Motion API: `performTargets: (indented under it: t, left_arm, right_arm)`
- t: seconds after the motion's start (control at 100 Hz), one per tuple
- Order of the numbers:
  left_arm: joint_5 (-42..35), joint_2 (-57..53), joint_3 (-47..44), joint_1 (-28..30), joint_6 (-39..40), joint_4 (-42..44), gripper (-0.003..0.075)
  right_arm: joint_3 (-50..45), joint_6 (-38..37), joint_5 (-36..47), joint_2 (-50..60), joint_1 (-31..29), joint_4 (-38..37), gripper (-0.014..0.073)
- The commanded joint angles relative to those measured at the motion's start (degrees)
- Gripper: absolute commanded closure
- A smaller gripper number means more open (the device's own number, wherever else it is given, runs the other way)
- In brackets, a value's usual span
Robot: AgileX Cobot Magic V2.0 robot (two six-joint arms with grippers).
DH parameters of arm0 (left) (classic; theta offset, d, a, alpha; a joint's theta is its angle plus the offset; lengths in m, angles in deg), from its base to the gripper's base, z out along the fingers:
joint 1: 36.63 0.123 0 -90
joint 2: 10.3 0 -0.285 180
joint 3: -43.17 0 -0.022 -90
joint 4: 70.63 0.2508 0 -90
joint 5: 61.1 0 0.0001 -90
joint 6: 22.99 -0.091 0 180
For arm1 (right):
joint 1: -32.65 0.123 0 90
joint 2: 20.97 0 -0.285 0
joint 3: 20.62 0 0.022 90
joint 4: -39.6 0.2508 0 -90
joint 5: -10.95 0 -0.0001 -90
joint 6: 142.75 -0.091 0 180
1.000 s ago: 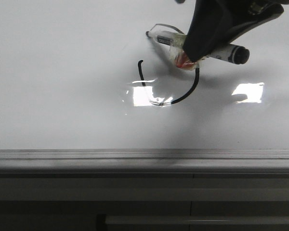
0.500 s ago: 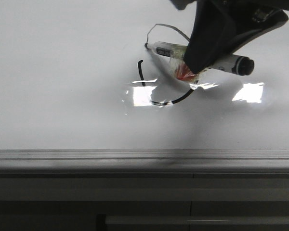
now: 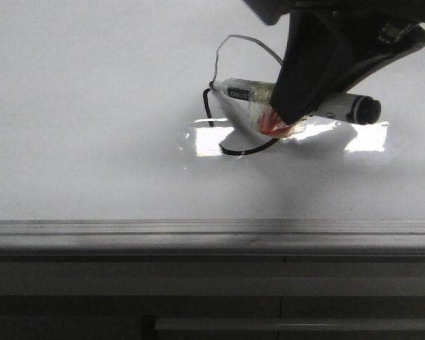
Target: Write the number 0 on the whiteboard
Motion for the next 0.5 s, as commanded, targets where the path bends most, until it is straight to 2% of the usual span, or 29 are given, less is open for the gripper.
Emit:
performTargets:
  t: [0.0, 0.36, 0.49]
  left_arm:
    - [-2.7, 0.4, 1.6, 0.1, 0.4, 1.4, 0.0740]
    - [-2.7, 0.4, 1.6, 0.1, 0.4, 1.4, 0.0740]
    - [-2.7, 0.4, 1.6, 0.1, 0.4, 1.4, 0.0740]
  right_arm:
    - [1.1, 1.1, 0.9, 0.9, -0.2, -0.2, 0.0652]
    - [1.1, 1.2, -0.4, 0.9, -0.2, 0.5, 0.0652]
    - [1.1, 3.5, -0.4, 0.9, -0.2, 2.3, 0.0652]
